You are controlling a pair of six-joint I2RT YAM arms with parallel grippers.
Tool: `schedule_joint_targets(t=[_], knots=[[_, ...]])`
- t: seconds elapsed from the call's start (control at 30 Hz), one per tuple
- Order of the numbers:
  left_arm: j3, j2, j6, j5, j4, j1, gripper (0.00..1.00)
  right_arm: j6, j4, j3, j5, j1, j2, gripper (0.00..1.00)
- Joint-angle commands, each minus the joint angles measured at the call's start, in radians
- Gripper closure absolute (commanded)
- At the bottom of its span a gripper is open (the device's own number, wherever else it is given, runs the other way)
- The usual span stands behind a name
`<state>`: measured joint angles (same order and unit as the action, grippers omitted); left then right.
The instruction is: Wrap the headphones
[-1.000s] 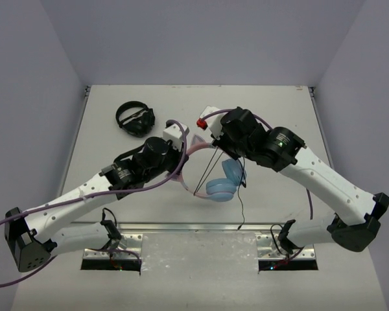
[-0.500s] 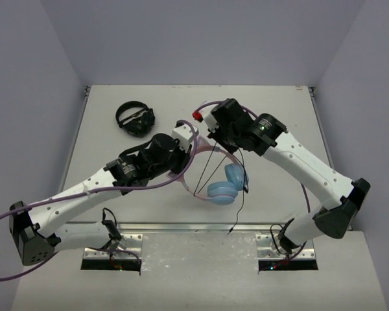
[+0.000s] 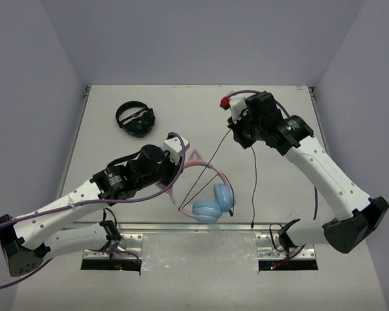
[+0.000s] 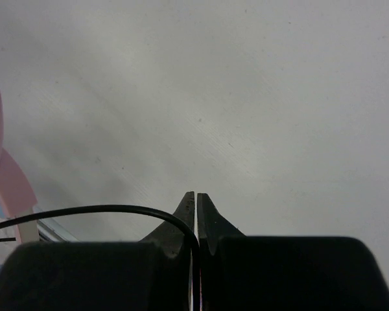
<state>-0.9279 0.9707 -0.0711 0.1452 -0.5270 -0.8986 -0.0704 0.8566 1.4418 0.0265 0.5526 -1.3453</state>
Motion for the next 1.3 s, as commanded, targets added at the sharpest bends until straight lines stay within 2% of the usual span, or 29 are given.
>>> schedule_joint_targets(t=[0.0, 0.2, 0.27, 0.47, 0.53, 0.6, 0.7, 0.73, 0.83, 0.87, 0.93, 0.97, 1.0, 1.13, 1.17, 1.27], knots=[[-0.052, -0.052, -0.016, -0.047, 0.041, -0.014, 1.00, 0.015, -0.126, -0.064, -0.093, -0.010, 0.020, 0.99], [-0.178, -0.040, -0.019, 0.036, -0.019, -0.014, 1.00, 0.064, -0.256, -0.245, 0.021, -0.031, 0.081, 0.99], [-0.224, -0.032, -0.012, 0.056, -0.043, -0.014, 1.00, 0.101, -0.277, -0.282, 0.013, -0.049, 0.100, 0.99], [-0.296, -0.040, -0.024, 0.128, -0.085, -0.014, 1.00, 0.142, -0.318, -0.327, 0.000, -0.066, 0.123, 0.99], [-0.349, 0.000, -0.035, 0.206, -0.122, -0.014, 0.99, 0.165, -0.332, -0.331, 0.013, -0.068, 0.124, 0.99], [-0.405, 0.035, -0.035, 0.217, -0.171, -0.016, 1.00, 0.181, -0.350, -0.333, -0.003, -0.072, 0.120, 0.99], [-0.524, 0.066, -0.056, 0.162, -0.143, -0.014, 1.00, 0.211, -0.382, -0.327, -0.095, -0.072, 0.103, 0.99], [-0.546, 0.069, -0.106, 0.162, -0.133, -0.014, 1.00, 0.227, -0.398, -0.331, -0.127, -0.072, 0.103, 0.99], [-0.641, 0.091, -0.218, 0.200, -0.111, -0.014, 1.00, 0.323, -0.491, -0.366, -0.243, -0.072, 0.121, 0.95], [-0.653, 0.092, -0.278, 0.198, -0.100, -0.014, 1.00, 0.354, -0.551, -0.392, -0.296, -0.072, 0.124, 0.86], [-0.663, 0.092, -0.341, 0.189, -0.053, -0.014, 1.00, 0.446, -0.615, -0.426, -0.353, -0.072, 0.121, 0.83], [-0.663, 0.091, -0.358, 0.179, -0.022, -0.014, 1.00, 0.510, -0.695, -0.435, -0.388, -0.072, 0.114, 0.78], [-0.664, 0.094, -0.371, 0.179, -0.012, -0.016, 1.00, 0.546, -0.740, -0.445, -0.467, -0.069, 0.107, 0.76], [-0.716, 0.121, -0.417, 0.179, -0.001, -0.014, 1.00, 0.742, -0.999, -0.509, -0.553, -0.042, 0.042, 0.74], [-0.741, 0.134, -0.421, 0.185, -0.031, -0.016, 1.00, 0.806, -1.110, -0.523, -0.553, -0.027, 0.028, 0.74], [-0.848, 0.184, -0.435, 0.244, -0.109, -0.014, 1.00, 0.888, -1.260, -0.538, -0.544, 0.004, -0.046, 0.84]])
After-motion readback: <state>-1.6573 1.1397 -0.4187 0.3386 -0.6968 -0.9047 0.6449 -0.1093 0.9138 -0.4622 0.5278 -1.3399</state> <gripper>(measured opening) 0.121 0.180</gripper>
